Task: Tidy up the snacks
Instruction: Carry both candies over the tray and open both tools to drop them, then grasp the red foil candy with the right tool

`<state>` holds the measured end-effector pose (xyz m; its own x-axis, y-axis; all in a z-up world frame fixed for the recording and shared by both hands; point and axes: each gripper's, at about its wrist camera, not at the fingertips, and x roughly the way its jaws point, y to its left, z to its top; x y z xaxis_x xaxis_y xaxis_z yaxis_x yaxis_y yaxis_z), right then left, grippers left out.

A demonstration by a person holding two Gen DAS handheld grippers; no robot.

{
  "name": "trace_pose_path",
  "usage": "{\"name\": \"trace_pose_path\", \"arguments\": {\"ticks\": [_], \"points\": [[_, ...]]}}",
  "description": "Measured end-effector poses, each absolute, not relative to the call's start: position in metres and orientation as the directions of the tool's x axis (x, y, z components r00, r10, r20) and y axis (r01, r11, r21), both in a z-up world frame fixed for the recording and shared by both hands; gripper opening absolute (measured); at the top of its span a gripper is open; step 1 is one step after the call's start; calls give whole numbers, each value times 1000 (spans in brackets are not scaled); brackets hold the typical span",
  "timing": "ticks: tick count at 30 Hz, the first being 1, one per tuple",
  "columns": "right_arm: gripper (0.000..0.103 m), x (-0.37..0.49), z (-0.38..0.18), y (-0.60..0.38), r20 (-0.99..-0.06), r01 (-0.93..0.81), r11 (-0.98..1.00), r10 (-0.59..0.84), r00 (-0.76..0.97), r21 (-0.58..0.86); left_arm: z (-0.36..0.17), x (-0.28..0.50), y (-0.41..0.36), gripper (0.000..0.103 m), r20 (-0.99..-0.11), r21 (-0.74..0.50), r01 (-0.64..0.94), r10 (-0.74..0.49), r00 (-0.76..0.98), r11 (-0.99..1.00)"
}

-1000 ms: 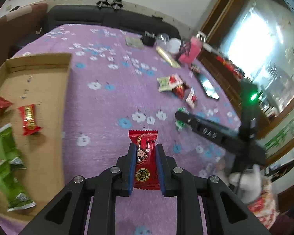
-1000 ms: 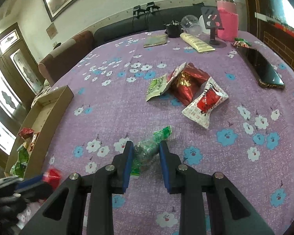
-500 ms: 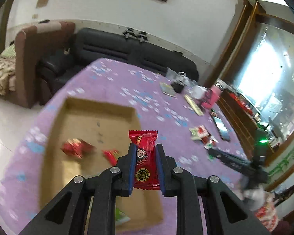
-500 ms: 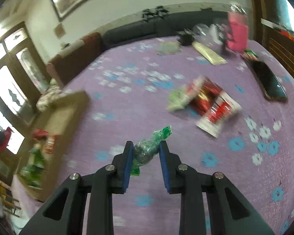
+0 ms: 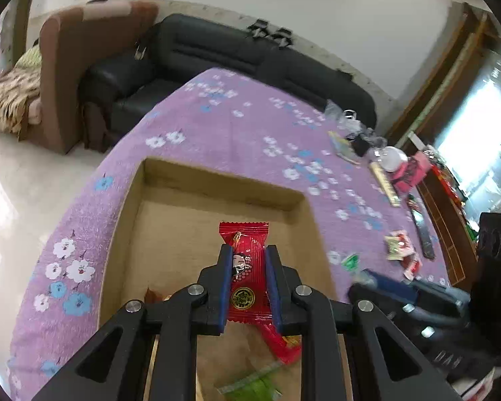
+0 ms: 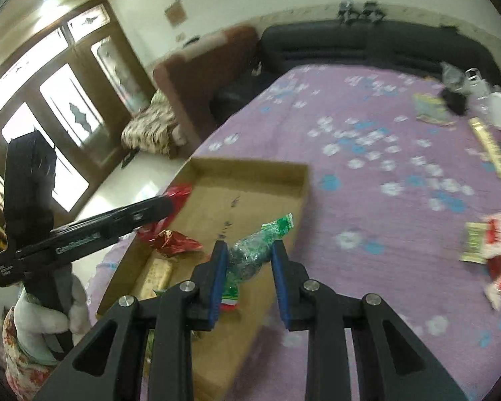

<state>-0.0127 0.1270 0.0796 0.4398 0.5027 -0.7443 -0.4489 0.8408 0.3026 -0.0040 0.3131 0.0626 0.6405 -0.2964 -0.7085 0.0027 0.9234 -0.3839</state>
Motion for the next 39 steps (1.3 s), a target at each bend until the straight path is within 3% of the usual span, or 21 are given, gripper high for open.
{"name": "trace_pose_path", "arguments": {"ticks": [13,18,20,26,28,35,39], "points": [[27,25,25,176,-818,-431,863,436,375,262,34,15,336,21,-730,-431,-47,-318,606,901],[39,23,32,169,-798,-418,870,439,413,263,47,5,331,39,-713,-431,-35,-317,625,902],[40,18,41,162,-783,-419,868,449,432,266,57,-3,330,57,-695,-432,-30,-311,649,901],[46,0,65,127,-735,-401,868,472,487,291,101,-44,318,87,-581,-433,13,-290,761,901],[46,-7,70,113,-723,-395,871,472,505,293,114,-60,313,92,-538,-431,19,-273,797,902],[47,-28,73,41,-694,-317,895,443,567,312,137,-117,285,92,-392,-496,127,-352,850,859],[47,-39,65,-23,-698,-219,927,374,611,304,126,-129,261,92,-432,-510,148,-400,808,848]]}}
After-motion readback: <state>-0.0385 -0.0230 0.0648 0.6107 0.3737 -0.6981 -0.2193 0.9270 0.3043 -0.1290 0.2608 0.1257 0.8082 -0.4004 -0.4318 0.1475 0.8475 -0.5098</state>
